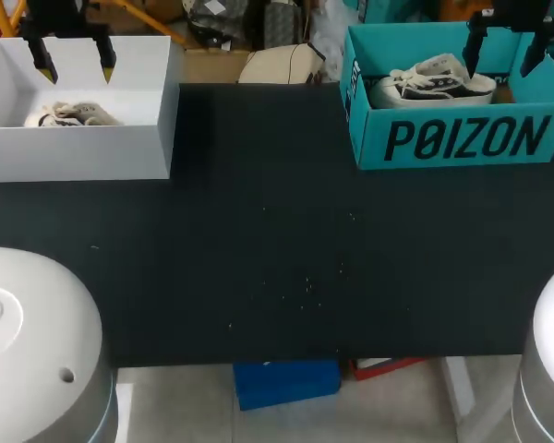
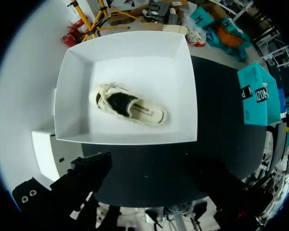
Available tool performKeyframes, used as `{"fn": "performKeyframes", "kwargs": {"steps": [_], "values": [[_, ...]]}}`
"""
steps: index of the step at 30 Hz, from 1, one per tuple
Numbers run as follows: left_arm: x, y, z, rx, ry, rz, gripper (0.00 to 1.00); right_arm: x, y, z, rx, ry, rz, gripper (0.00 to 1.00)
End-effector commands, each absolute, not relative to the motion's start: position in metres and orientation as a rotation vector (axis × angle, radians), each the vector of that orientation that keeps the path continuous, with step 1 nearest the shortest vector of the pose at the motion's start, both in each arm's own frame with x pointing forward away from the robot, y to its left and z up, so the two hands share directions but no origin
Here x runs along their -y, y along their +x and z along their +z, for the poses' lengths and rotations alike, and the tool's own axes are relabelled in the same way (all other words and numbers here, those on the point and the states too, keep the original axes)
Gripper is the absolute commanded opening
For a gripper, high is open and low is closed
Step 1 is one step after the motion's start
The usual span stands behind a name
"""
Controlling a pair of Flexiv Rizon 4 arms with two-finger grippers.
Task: Take the shoe out of the shoebox, open the shoe tongue, remove and reinsert the insole, then place the shoe into the shoebox
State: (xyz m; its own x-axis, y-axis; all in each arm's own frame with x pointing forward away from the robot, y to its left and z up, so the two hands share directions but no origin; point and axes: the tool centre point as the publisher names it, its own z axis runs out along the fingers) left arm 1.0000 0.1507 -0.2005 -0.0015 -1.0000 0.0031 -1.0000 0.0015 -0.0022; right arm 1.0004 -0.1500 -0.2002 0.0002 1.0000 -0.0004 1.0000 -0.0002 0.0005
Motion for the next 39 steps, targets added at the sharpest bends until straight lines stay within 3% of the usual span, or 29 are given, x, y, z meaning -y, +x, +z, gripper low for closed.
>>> {"fn": "performKeyframes", "kwargs": {"steps": [1,12,17,30,32,34,39], "values": [[-0.151,1.0,-0.2,2.223,2.219,0.006,1.0,0.151,0.998,-0.2,-2.307,2.045,-0.028,1.0],[-0.151,1.0,-0.2,2.223,2.219,0.006,1.0,0.151,0.998,-0.2,-2.307,2.045,-0.028,1.0],[-0.151,1.0,-0.2,2.223,2.219,0.006,1.0,0.132,0.983,-0.174,-2.898,0.729,0.254,1.0],[-0.151,1.0,-0.2,2.223,2.219,0.006,1.0,0.132,0.983,-0.174,-2.898,0.729,0.254,1.0],[-0.151,1.0,-0.2,2.223,2.219,0.006,1.0,0.121,0.984,-0.166,-3.014,0.196,0.278,1.0],[-0.151,1.0,-0.2,2.223,2.219,0.006,1.0,0.131,0.985,-0.159,-2.954,-0.16,-0.036,1.0],[-0.151,1.0,-0.2,2.223,2.219,0.006,1.0,0.131,0.985,-0.159,-2.954,-0.16,-0.036,1.0]]}}
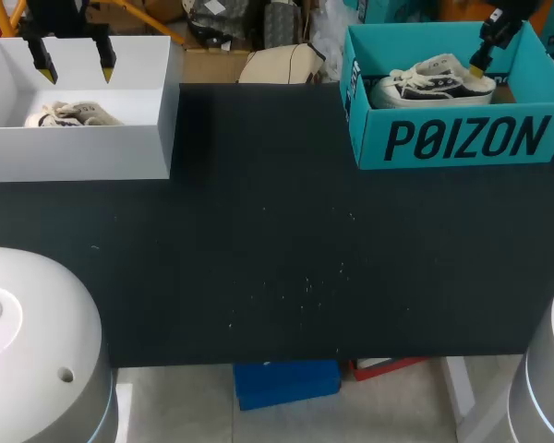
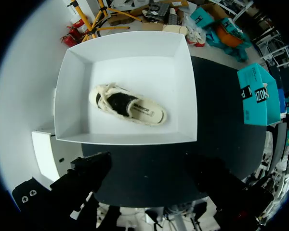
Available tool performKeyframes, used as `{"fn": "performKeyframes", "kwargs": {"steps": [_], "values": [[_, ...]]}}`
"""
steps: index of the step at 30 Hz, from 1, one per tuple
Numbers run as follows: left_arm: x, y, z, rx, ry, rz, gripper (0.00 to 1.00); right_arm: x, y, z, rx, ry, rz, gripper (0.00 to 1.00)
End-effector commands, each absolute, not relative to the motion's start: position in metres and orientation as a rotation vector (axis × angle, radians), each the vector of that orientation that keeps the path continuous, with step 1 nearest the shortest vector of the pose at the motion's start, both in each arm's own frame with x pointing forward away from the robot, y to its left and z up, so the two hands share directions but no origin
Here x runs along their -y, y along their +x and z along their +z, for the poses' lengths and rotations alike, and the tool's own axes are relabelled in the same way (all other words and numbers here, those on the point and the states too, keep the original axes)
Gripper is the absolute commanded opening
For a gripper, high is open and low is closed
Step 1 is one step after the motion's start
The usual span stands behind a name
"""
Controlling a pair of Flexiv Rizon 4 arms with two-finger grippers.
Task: Take the shoe out of the shoebox, open the shoe tongue, remove and reinsert the insole, then place the shoe into the shoebox
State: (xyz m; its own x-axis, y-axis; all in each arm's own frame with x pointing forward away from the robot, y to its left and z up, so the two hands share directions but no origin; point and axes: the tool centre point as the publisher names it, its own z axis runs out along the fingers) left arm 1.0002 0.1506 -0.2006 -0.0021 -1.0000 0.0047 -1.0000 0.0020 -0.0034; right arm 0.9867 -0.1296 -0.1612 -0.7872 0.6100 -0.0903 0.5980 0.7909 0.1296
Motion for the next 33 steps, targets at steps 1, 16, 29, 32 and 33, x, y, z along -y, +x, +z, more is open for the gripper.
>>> {"fn": "performKeyframes", "kwargs": {"steps": [1,16,29,32,33], "values": [[-0.151,1.0,-0.2,2.223,2.219,0.006,1.0,0.131,0.985,-0.159,-2.954,-0.16,-0.036,1.0],[-0.151,1.0,-0.2,2.223,2.219,0.006,1.0,0.115,1.048,-0.19,-2.929,-0.191,0.024,1.0],[-0.151,1.0,-0.2,2.223,2.219,0.006,1.0,0.112,1.121,-0.242,-3.02,-0.299,0.019,0.67],[-0.151,1.0,-0.2,2.223,2.219,0.006,1.0,0.115,1.136,-0.257,-3.033,-0.301,0.019,0.58],[-0.151,1.0,-0.2,2.223,2.219,0.006,1.0,0.115,1.14,-0.262,-3.043,-0.294,0.022,0.53]]}}
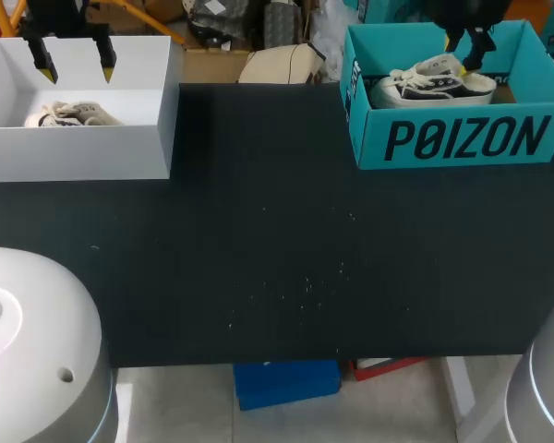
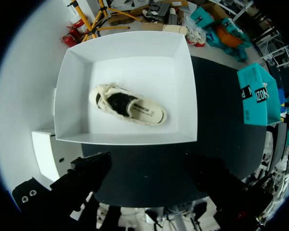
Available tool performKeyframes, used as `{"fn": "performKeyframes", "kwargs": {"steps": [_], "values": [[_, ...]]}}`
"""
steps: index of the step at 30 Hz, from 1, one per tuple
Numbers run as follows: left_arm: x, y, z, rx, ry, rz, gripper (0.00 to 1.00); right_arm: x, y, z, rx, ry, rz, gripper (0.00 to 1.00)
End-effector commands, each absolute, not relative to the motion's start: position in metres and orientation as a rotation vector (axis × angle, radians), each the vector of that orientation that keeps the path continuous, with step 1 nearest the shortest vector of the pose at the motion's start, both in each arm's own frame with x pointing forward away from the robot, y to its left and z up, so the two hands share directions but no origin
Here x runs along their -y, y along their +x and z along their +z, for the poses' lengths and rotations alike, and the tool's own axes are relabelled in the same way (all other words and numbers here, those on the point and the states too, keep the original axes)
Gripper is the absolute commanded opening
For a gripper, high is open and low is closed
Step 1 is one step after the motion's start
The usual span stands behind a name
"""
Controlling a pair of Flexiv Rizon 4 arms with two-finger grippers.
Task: Take the shoe out of the shoebox, open the shoe tongue, remove and reinsert the insole, then place the shoe into the shoebox
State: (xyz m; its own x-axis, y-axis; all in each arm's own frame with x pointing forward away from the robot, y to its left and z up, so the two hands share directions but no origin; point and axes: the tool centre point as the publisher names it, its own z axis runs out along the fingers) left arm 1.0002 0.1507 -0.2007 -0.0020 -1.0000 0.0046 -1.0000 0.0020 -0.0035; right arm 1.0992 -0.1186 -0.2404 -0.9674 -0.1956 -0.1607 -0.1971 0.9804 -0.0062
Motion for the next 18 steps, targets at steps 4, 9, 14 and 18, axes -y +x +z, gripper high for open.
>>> {"fn": "performKeyframes", "kwargs": {"steps": [4,9,14,18], "values": [[-0.151,1.0,-0.2,2.223,2.219,0.006,1.0,0.118,1.154,-0.281,-3.062,-0.27,0.027,0.51],[-0.151,1.0,-0.2,2.223,2.219,0.006,1.0,0.122,1.172,-0.304,-3.061,-0.203,0.015,0.5],[-0.151,1.0,-0.2,2.223,2.219,0.006,1.0,0.127,1.189,-0.322,-3.041,-0.142,0.0,0.48],[-0.151,1.0,-0.2,2.223,2.219,0.006,1.0,0.132,1.198,-0.33,-3.018,-0.092,-0.031,0.45]]}}
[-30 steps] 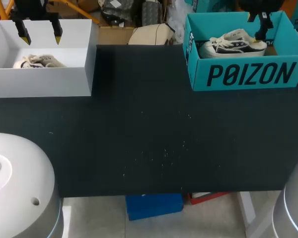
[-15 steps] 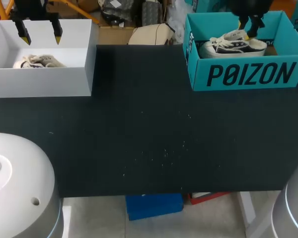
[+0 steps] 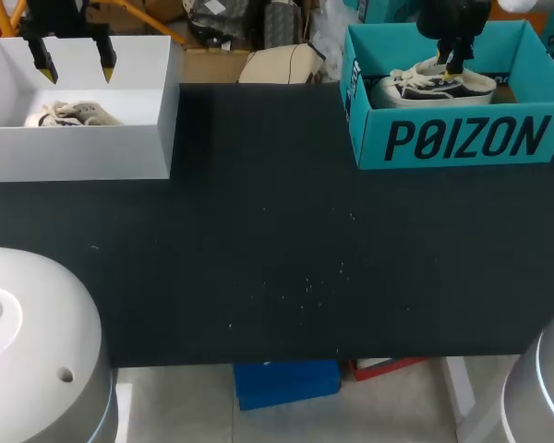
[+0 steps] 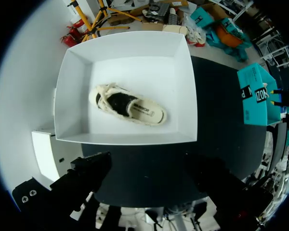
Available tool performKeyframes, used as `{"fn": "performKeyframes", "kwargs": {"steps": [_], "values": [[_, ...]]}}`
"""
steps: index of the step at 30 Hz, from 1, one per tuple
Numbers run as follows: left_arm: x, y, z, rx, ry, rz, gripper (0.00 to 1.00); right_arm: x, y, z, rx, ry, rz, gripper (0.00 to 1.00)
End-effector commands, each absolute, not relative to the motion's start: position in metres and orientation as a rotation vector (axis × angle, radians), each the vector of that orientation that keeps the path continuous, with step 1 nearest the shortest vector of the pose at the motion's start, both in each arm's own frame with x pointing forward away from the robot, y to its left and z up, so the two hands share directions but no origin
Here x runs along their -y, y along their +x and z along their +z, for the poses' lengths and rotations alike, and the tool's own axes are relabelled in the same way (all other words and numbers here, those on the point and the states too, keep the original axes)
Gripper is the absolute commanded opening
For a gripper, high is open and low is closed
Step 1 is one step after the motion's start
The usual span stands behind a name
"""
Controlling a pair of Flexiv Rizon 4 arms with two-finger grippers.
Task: Take the shoe out of the shoebox, open the shoe tongue, remove and reinsert the insole, then place the shoe into the shoebox
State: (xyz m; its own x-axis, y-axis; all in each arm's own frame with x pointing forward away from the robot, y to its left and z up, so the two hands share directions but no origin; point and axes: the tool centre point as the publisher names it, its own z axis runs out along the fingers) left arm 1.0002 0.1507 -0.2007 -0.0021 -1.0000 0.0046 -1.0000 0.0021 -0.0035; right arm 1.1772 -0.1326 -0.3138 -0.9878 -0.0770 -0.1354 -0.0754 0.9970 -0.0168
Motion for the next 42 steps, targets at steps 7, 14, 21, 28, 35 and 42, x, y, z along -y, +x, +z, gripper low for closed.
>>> {"fn": "performKeyframes", "kwargs": {"steps": [7,14,21,28,35,42], "values": [[-0.151,1.0,-0.2,2.223,2.219,0.006,1.0,0.139,1.197,-0.347,-3.003,-0.001,-0.063,0.44],[-0.151,1.0,-0.2,2.223,2.219,0.006,1.0,0.14,1.188,-0.364,-3.013,0.056,-0.067,0.44],[-0.151,1.0,-0.2,2.223,2.219,0.006,1.0,0.138,1.191,-0.382,-3.009,0.083,-0.075,0.45],[-0.151,1.0,-0.2,2.223,2.219,0.006,1.0,0.135,1.197,-0.402,-3.017,0.075,-0.106,0.45],[-0.151,1.0,-0.2,2.223,2.219,0.006,1.0,0.141,1.201,-0.412,-2.997,0.065,-0.175,0.0],[-0.151,1.0,-0.2,2.223,2.219,0.006,1.0,0.144,1.2,-0.381,-2.956,0.095,-0.191,0.0]]}}
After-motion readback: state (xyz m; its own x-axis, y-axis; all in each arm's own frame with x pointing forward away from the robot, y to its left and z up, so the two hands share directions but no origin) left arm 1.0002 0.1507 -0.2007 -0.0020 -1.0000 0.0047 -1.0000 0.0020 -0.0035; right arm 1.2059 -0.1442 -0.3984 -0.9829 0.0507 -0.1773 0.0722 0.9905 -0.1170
